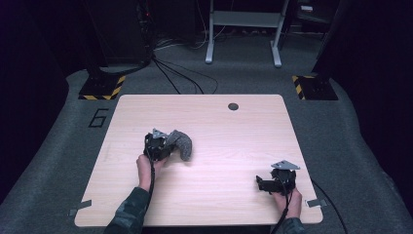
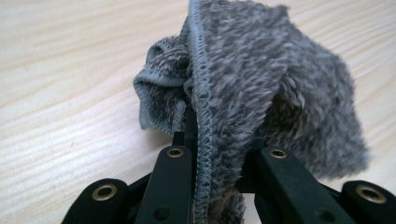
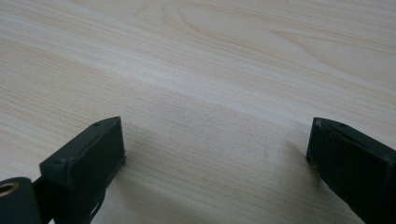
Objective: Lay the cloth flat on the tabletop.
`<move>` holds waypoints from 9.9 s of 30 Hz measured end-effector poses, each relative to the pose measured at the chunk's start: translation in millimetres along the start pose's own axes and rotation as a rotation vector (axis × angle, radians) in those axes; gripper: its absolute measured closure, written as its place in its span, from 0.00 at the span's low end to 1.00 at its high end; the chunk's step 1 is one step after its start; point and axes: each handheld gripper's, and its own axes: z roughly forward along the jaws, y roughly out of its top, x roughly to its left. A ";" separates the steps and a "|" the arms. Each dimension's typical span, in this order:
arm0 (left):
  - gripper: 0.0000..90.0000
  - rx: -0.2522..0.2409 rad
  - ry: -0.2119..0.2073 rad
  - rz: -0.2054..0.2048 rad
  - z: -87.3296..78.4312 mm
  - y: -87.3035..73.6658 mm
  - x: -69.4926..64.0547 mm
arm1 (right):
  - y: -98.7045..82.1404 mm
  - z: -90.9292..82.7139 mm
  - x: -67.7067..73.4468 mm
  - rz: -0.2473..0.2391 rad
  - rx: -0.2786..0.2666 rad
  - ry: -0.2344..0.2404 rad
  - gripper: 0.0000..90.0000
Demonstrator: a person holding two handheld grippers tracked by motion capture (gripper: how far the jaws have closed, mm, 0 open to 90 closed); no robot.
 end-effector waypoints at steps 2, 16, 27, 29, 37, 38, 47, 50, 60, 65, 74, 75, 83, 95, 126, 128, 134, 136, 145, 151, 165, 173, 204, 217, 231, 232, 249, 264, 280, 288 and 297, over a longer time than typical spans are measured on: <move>0.89 -0.017 -0.017 -0.009 -8.3 3.1 -3.3 | 0.0 0.0 0.0 0.000 0.000 0.000 0.04; 0.88 -0.120 -0.116 0.048 -48.1 16.8 -48.5 | -0.1 -0.3 0.2 0.004 0.000 -0.001 0.05; 0.87 -0.071 -0.236 0.022 -33.3 -7.3 -90.7 | -0.3 -0.9 -0.3 0.004 0.001 -0.003 0.06; 0.87 -0.063 -0.238 0.032 -31.4 -9.6 -94.1 | -0.4 -0.8 -0.2 0.005 -0.003 -0.004 0.06; 0.74 0.033 -0.257 0.043 -4.2 -36.3 -108.8 | -0.4 -0.7 -0.7 0.002 -0.006 -0.004 0.07; 0.67 0.054 -0.246 0.050 -1.8 -39.8 -108.5 | -0.4 -0.7 -0.7 0.003 -0.006 -0.004 0.07; 0.26 0.033 -0.262 0.024 -24.5 -51.4 -97.3 | -0.7 -1.8 -1.6 0.004 -0.010 -0.003 0.10; 0.26 0.012 -0.267 0.002 -35.4 -54.9 -90.2 | -0.7 -2.0 -1.4 0.004 -0.009 -0.002 0.10; 0.29 -0.014 -0.238 -0.071 -55.7 -69.4 -59.7 | 8.6 -9.9 7.8 0.048 -0.019 0.052 0.24; 0.30 -0.014 -0.225 -0.100 -58.5 -74.5 -50.7 | 33.1 -23.3 37.6 0.024 -0.057 0.133 0.36; 0.35 0.028 -0.286 -0.022 -53.5 -78.4 -66.9 | 54.0 -30.5 96.7 -0.076 -0.064 0.239 0.46; 0.34 0.037 -0.289 -0.007 -52.1 -79.0 -69.0 | 53.5 -30.3 100.4 -0.067 -0.061 0.248 0.46; 0.37 0.072 -0.276 0.055 -38.6 -76.6 -84.1 | 51.0 -22.2 129.1 -0.126 -0.009 0.300 0.45; 0.90 0.088 -0.262 0.110 -32.0 -76.3 -89.5 | 46.0 -4.7 151.2 -0.202 0.075 0.253 0.63; 0.87 0.022 -0.279 0.050 -65.4 -58.6 -54.5 | 56.9 -31.6 118.4 -0.154 0.065 0.217 0.80; 0.79 0.032 -0.290 0.049 -62.9 -60.4 -52.9 | 52.5 -24.7 117.6 -0.164 0.100 0.221 0.73; 0.60 0.113 -0.310 0.047 -49.2 -71.9 -52.8 | 70.8 -33.8 112.9 -0.154 0.059 0.280 0.54; 0.61 0.126 -0.313 0.054 -47.1 -72.9 -54.6 | 82.8 -36.4 114.4 -0.170 0.037 0.278 0.53; 0.80 0.129 -0.324 0.069 -41.2 -76.5 -57.1 | 123.4 21.9 118.0 -0.164 0.190 0.364 0.51; 0.95 0.117 -0.312 0.073 -42.2 -76.5 -54.4 | 121.1 41.3 125.6 -0.186 0.283 0.381 0.74; 0.98 0.083 -0.274 0.078 -39.1 -62.9 -46.4 | 134.8 16.9 115.6 -0.189 0.103 0.275 0.94; 0.98 0.074 -0.177 0.155 -29.6 -17.9 -24.4 | 161.5 12.4 110.8 -0.169 0.007 0.235 0.94; 0.63 0.188 -0.288 0.165 -46.1 -43.7 -31.8 | 92.4 -26.1 119.8 -0.155 0.081 0.291 0.62; 0.67 0.240 -0.245 0.263 -22.0 -45.9 -40.3 | 120.9 35.3 85.0 -0.093 0.181 0.239 0.65; 0.89 0.144 -0.298 0.121 -54.8 -66.5 -33.1 | 84.8 45.4 105.8 -0.158 0.206 0.245 0.80; 0.87 0.139 -0.296 0.118 -58.6 -67.3 -32.5 | 84.2 45.9 110.4 -0.174 0.203 0.258 0.80; 0.38 0.101 -0.262 0.091 -52.4 -16.3 -54.4 | 92.4 30.3 139.7 -0.175 0.094 0.269 0.52; 0.93 0.237 -0.299 0.171 10.0 -17.3 -84.8 | 85.2 44.7 157.1 -0.208 0.151 0.256 0.84; 0.99 0.218 -0.264 0.142 -13.7 -34.8 -63.7 | 74.9 24.4 130.6 -0.170 0.110 0.201 0.92; 0.99 0.231 -0.241 0.119 -28.9 -49.4 -48.4 | 57.6 7.0 107.9 -0.113 0.090 0.181 0.92; 0.98 0.236 -0.235 0.111 -37.9 -50.7 -40.6 | 51.6 -15.0 90.5 -0.073 0.069 0.191 0.77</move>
